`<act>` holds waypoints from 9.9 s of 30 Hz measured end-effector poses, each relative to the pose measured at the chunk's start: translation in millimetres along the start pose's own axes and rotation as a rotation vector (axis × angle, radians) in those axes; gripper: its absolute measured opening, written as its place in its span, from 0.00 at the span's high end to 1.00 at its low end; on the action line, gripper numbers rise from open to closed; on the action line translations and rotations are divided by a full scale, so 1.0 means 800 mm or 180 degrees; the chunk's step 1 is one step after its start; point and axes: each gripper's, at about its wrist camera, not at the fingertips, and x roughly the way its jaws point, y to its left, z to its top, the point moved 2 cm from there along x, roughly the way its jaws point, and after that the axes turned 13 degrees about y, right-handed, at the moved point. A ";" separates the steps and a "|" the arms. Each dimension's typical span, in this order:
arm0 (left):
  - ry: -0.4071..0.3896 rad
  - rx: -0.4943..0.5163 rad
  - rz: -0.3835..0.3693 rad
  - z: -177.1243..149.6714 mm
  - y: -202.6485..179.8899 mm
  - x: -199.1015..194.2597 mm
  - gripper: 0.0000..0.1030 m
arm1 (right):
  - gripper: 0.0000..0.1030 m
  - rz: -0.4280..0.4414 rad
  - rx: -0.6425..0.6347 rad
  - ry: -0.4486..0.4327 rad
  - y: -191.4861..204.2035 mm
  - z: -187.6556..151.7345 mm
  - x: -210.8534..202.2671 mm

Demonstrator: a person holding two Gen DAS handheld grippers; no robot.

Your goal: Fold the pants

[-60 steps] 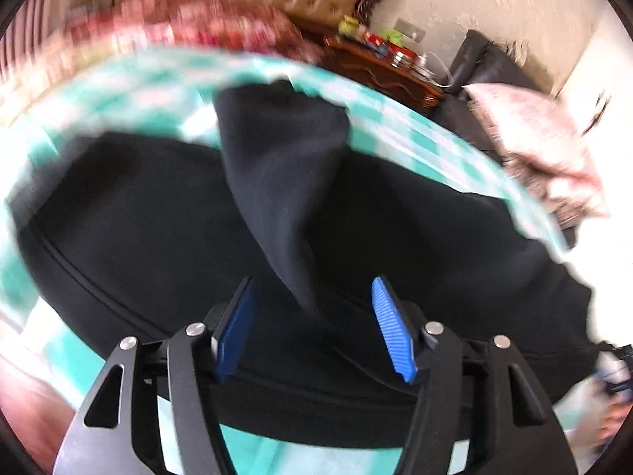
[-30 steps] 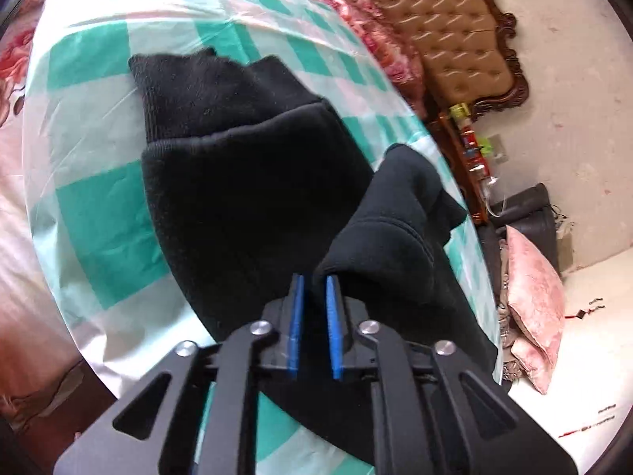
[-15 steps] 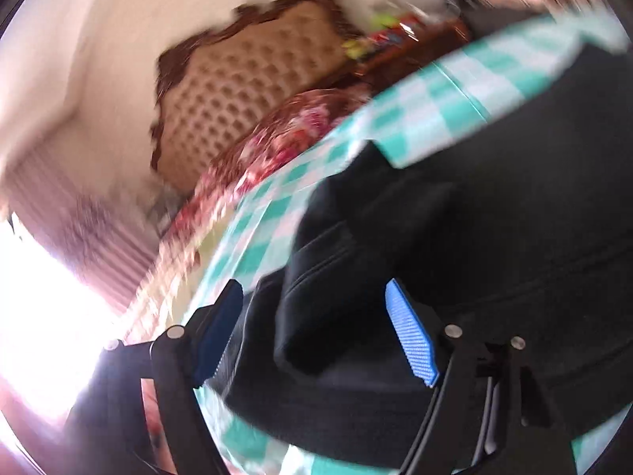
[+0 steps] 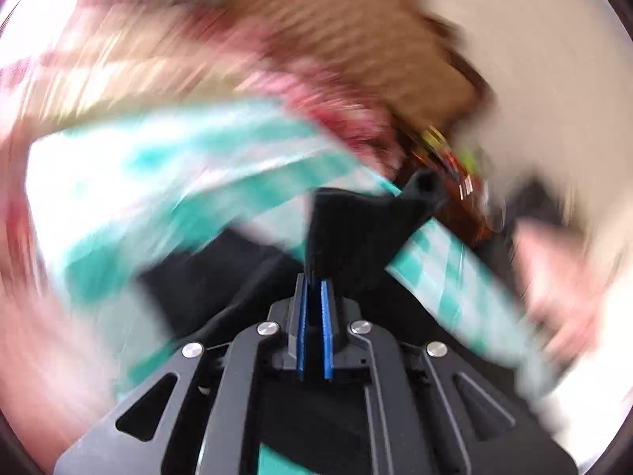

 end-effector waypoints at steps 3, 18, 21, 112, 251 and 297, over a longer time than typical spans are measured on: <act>0.0266 -0.0281 -0.0086 -0.004 0.064 0.011 0.93 | 0.42 -0.0021 0.0004 0.0002 0.000 0.001 -0.001; 0.0384 -0.0319 -0.0748 0.022 0.064 0.057 0.60 | 0.27 0.0480 0.0182 0.0005 -0.001 0.008 -0.018; 0.0434 -0.0468 -0.0822 0.026 0.070 0.066 0.72 | 0.26 0.0464 0.0180 0.0016 0.000 0.009 -0.015; 0.1976 0.1834 -0.1518 -0.270 -0.159 0.084 0.67 | 0.50 -0.0623 -0.0310 -0.0222 0.009 -0.014 -0.043; 0.0449 0.2116 0.0496 -0.195 -0.177 0.101 0.58 | 0.82 -0.0662 -0.1247 0.0228 0.055 0.160 0.009; 0.0359 0.2364 0.0503 -0.131 -0.210 0.152 0.55 | 0.24 -0.2168 -0.2366 -0.0752 0.231 0.056 0.098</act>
